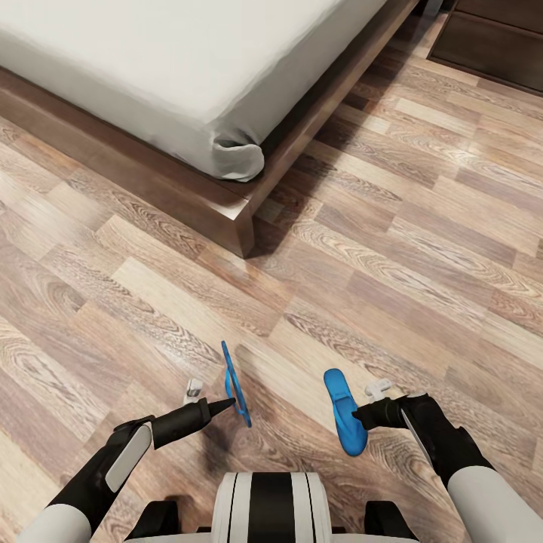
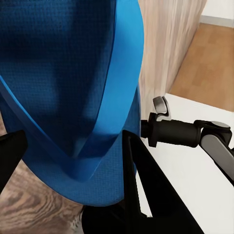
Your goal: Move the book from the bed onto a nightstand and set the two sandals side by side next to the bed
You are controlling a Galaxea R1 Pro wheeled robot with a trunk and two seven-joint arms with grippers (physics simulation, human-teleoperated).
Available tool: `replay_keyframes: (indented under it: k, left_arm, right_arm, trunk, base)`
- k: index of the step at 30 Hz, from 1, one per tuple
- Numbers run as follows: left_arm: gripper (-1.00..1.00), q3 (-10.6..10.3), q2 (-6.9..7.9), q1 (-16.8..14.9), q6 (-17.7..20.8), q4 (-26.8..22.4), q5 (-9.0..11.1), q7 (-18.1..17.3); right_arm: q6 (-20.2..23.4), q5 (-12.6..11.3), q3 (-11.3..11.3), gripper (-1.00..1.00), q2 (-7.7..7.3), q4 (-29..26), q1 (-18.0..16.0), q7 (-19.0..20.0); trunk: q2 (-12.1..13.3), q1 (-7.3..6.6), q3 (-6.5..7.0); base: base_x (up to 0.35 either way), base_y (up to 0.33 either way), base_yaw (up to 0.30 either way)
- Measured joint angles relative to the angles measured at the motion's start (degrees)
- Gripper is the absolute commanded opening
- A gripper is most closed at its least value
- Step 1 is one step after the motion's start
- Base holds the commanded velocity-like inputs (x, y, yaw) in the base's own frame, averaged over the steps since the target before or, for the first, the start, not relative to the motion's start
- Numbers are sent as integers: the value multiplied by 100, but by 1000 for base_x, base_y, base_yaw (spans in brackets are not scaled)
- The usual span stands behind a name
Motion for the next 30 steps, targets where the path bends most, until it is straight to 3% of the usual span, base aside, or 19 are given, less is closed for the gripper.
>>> replay_keyframes:
  k: [4,16,23,30]
  left_arm:
    - [-100,0,0,0,4,0,-5,0]
    - [-100,-1,-2,0,12,-1,4,1]
    - [-100,-6,-2,0,4,0,0,5]
    - [-100,-3,-2,0,12,-1,4,7]
  right_arm:
    - [0,0,0,-100,0,0,0,0]
    - [-3,7,-2,-100,0,0,0,1]
    - [-4,12,-1,-100,0,-3,0,5]
    - [10,-1,-9,-100,-8,-35,0,16]
  trunk:
    - [0,0,0]
    - [16,-31,265]
    - [16,-31,266]
    - [25,-49,420]
  base:
    - [0,0,0]
    - [0,0,0]
    - [0,0,0]
    - [0,0,0]
